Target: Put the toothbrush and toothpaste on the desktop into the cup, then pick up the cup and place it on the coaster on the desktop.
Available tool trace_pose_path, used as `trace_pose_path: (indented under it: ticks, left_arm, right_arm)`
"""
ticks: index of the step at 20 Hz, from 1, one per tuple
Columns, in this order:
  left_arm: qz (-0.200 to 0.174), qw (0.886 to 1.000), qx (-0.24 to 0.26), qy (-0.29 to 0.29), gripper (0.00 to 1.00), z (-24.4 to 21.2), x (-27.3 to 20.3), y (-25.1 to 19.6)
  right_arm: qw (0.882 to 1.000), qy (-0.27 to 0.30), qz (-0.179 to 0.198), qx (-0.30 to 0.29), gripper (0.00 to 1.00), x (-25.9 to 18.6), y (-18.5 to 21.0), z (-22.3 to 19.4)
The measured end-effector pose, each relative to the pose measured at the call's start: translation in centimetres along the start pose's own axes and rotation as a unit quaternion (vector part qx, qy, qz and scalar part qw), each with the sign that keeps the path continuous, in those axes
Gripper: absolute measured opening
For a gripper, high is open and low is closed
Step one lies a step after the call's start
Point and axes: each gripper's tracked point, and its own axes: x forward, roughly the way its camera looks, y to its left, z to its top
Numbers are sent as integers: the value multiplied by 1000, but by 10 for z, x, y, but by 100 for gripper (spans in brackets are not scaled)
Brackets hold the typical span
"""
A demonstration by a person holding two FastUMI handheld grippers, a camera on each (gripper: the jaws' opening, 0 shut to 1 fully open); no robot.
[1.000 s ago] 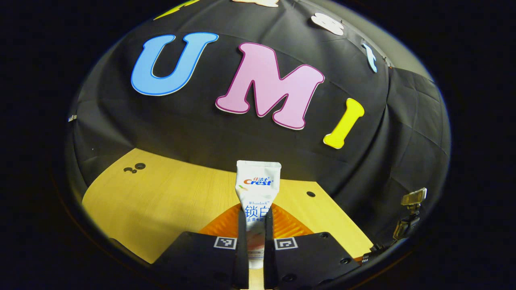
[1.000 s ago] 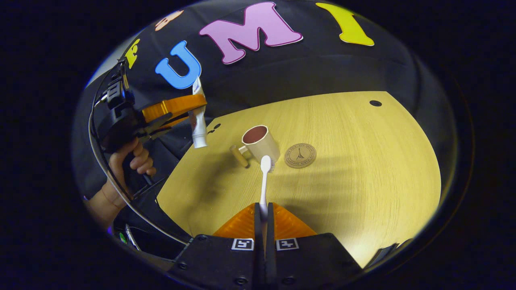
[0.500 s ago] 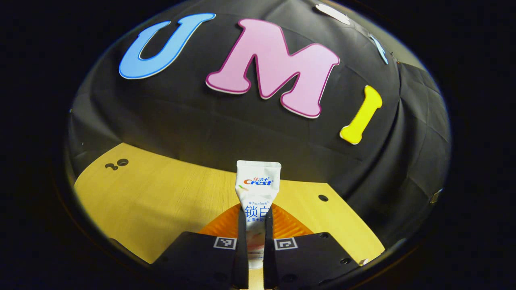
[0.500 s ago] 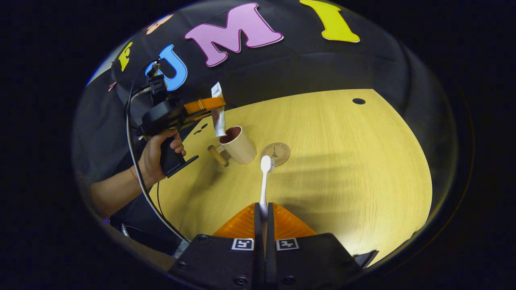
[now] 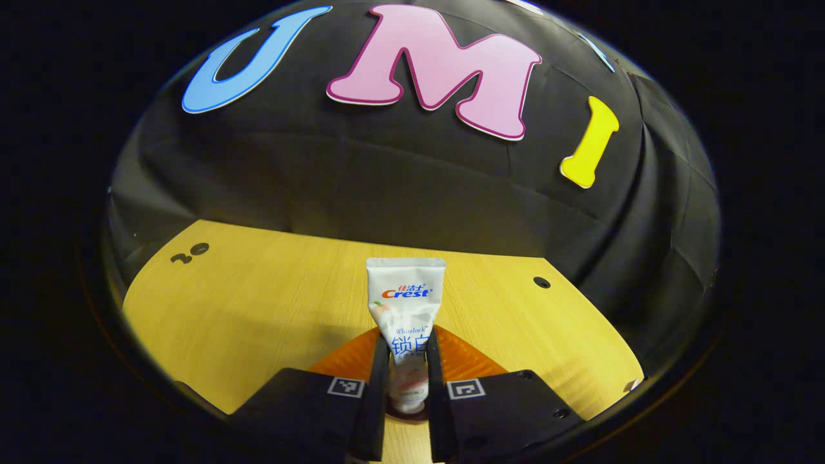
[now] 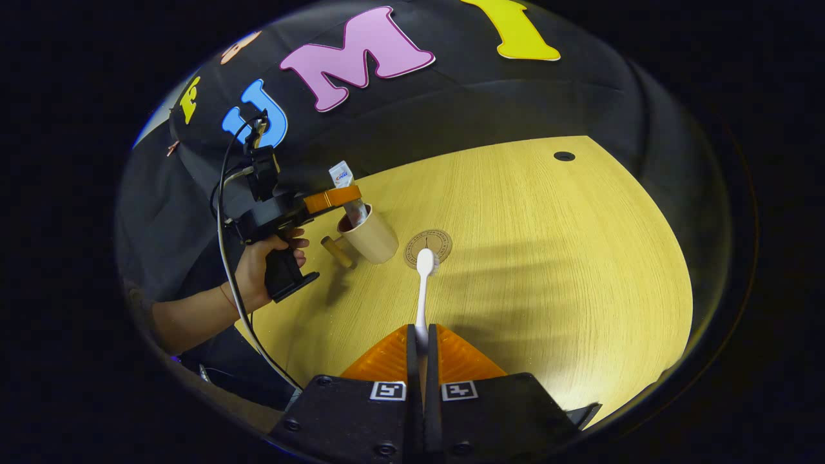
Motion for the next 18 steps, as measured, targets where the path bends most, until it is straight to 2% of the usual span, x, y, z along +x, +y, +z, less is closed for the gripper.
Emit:
trace_pose_path:
  ticks: [6, 7, 8, 9, 11, 14, 18]
  left_arm:
    - [-7, 1000, 8, 2, 53, -7, -15, -1]
    - [-7, 1000, 9, 3, 67, -6, -20, 0]
    - [-4, 1000, 13, 2, 61, -5, -24, 3]
    - [-2, 1000, 20, 0, 69, -3, -29, 5]
    - [5, 999, 36, -5, 76, 0, -44, 12]
    - [0, 999, 38, -1, 78, -2, -74, 13]
    - [-3, 999, 50, 17, 83, -21, -125, 14]
  right_arm:
    - [1000, -11, 0, 1, 5, 1, 15, 1]
    - [1000, -16, 3, 2, 5, 2, 19, 3]
    - [1000, -21, 6, 5, 6, 2, 23, 6]
    - [999, -28, 12, 9, 6, 3, 29, 11]
    - [998, -47, 25, 17, 5, 5, 43, 26]
    - [995, -85, 54, 27, 5, 14, 70, 64]
    - [983, -136, 108, 63, 5, 36, 113, 122]
